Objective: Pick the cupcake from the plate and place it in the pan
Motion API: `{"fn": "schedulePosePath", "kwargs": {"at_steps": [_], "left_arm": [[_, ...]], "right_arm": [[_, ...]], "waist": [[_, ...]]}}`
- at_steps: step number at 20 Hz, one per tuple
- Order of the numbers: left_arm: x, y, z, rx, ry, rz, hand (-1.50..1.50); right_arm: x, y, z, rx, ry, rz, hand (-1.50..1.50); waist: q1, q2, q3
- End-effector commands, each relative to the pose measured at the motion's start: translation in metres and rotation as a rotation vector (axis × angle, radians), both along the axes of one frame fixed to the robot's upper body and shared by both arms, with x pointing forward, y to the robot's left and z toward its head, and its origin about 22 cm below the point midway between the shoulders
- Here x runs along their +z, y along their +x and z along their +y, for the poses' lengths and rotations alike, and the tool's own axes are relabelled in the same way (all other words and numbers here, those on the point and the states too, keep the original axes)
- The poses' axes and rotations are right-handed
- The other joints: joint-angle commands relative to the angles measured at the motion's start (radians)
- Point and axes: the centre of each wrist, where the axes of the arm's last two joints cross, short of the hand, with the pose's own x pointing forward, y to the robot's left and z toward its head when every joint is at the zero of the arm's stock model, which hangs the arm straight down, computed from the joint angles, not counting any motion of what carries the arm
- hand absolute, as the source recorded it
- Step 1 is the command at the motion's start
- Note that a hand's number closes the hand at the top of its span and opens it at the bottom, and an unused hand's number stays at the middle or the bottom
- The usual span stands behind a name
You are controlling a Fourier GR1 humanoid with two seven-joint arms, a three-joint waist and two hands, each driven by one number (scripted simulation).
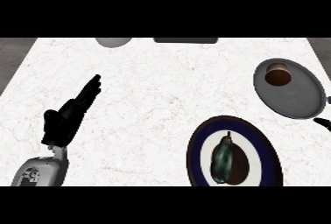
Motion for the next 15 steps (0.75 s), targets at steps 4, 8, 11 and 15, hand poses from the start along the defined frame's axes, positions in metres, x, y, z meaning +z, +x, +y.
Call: {"fn": "schedulePosePath", "kwargs": {"at_steps": [4, 8, 11, 15], "left_arm": [[0.005, 0.003, 0.010, 0.019, 0.001, 0.014, 0.00], [-0.006, -0.012, 0.006, 0.015, -0.010, 0.001, 0.00], [0.004, -0.001, -0.010, 0.003, -0.011, 0.017, 0.00], [0.016, -0.006, 0.007, 0.007, -0.001, 0.009, 0.00]], "right_arm": [[-0.037, -0.043, -0.001, 0.033, 0.037, -0.019, -1.50], [-0.032, -0.059, -0.017, 0.036, 0.023, -0.043, -1.50], [-0.059, -0.064, 0.007, 0.063, 0.008, -0.024, -1.50], [-0.067, -0.077, 0.007, 0.000, -0.004, -0.037, -1.50]], "waist": [[-0.015, -0.009, -0.002], [-0.007, -0.007, -0.001], [-0.015, -0.008, -0.002], [-0.018, -0.012, -0.003]]}}
